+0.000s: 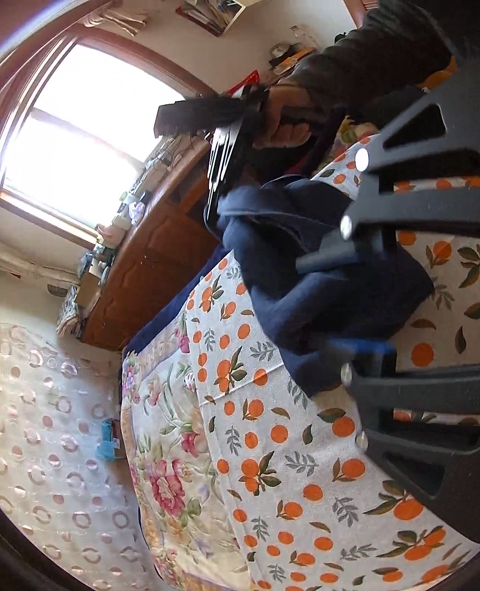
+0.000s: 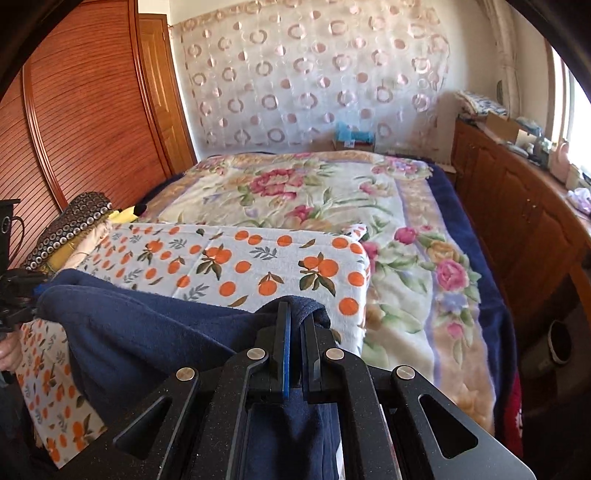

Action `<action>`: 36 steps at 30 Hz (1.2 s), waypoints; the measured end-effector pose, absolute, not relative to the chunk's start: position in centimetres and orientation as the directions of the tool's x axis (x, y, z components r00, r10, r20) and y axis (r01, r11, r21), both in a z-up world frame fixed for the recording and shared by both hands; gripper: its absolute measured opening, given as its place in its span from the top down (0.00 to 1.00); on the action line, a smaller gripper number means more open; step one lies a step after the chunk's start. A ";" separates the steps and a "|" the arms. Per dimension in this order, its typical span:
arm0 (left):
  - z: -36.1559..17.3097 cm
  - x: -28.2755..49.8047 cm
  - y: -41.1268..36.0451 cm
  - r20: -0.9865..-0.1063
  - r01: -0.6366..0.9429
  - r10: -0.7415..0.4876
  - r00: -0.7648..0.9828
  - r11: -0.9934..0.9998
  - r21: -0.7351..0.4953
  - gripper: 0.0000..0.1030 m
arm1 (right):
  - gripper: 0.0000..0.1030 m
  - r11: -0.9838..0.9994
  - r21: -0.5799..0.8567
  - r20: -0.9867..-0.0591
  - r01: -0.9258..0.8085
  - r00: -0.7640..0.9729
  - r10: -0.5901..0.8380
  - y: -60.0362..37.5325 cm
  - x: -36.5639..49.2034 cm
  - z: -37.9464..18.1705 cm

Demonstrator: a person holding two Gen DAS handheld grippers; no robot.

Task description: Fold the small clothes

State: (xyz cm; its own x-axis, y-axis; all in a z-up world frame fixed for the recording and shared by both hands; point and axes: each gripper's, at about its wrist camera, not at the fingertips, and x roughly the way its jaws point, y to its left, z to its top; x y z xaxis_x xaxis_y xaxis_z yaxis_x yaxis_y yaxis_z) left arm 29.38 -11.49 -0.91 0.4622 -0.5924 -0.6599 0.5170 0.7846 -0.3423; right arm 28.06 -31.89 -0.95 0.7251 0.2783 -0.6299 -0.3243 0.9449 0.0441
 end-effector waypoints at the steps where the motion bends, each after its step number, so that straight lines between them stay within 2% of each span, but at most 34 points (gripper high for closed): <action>1: -0.7 29.3 -11.3 -0.661 0.512 -0.564 0.496 0.804 -0.302 0.46 | 0.96 0.945 0.043 -0.635 -0.325 0.721 0.277 -32.0 28.6 -1.0; 3: 0.0 29.4 -10.7 -0.643 0.507 -0.546 0.537 0.818 -0.271 0.27 | 0.96 0.945 0.041 -0.644 -0.324 0.714 0.273 -32.3 29.8 -0.7; 4: 0.1 29.4 -10.5 -0.634 0.506 -0.552 0.542 0.817 -0.278 0.25 | 0.96 0.944 0.046 -0.647 -0.326 0.710 0.277 -32.3 30.2 -0.5; 10: -1.3 30.4 -11.4 -0.668 0.506 -0.541 0.511 0.817 -0.275 0.24 | 0.96 0.946 0.030 -0.653 -0.322 0.710 0.262 -31.6 30.8 0.2; 13: -3.0 31.3 -12.2 -0.702 0.502 -0.522 0.484 0.823 -0.266 0.24 | 0.91 0.950 0.012 -0.645 -0.311 0.724 0.245 -31.7 30.6 0.8; 15: -4.3 31.9 -12.5 -0.727 0.485 -0.497 0.474 0.836 -0.256 0.24 | 0.71 0.960 -0.022 -0.635 -0.280 0.746 0.203 -32.1 30.5 0.9; 16: -4.8 32.0 -12.5 -0.734 0.479 -0.491 0.470 0.840 -0.256 0.24 | 0.49 0.966 -0.040 -0.630 -0.257 0.757 0.175 -32.3 30.6 0.9; 17: -5.0 32.1 -12.6 -0.737 0.476 -0.489 0.466 0.841 -0.256 0.24 | 0.38 0.969 -0.034 -0.625 -0.246 0.762 0.172 -32.8 30.5 1.2; 20: -5.9 32.6 -12.2 -0.749 0.457 -0.473 0.464 0.852 -0.255 0.24 | 0.38 0.969 0.017 -0.621 -0.247 0.757 0.204 -34.0 29.7 1.9; 26: -8.1 33.1 -11.5 -0.764 0.410 -0.486 0.424 0.855 -0.317 0.24 | 0.38 0.957 0.004 -0.655 -0.291 0.722 0.222 -33.7 27.1 0.4; 30: -8.4 32.9 -11.7 -0.765 0.409 -0.482 0.428 0.858 -0.311 0.24 | 0.36 0.957 0.020 -0.667 -0.288 0.709 0.227 -34.4 25.8 0.0; 36: -8.5 33.0 -11.7 -0.759 0.406 -0.493 0.426 0.853 -0.326 0.24 | 0.36 0.952 0.054 -0.725 -0.302 0.644 0.246 -34.2 27.9 -1.3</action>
State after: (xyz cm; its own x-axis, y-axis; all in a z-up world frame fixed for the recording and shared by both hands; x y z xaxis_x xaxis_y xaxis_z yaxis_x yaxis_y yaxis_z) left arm 32.99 -11.66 -8.55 0.4256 -0.4928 -0.7589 0.4061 0.8535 -0.3265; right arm 27.87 -34.21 -1.26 0.6437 0.2457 -0.7247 -0.3020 0.9517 0.0544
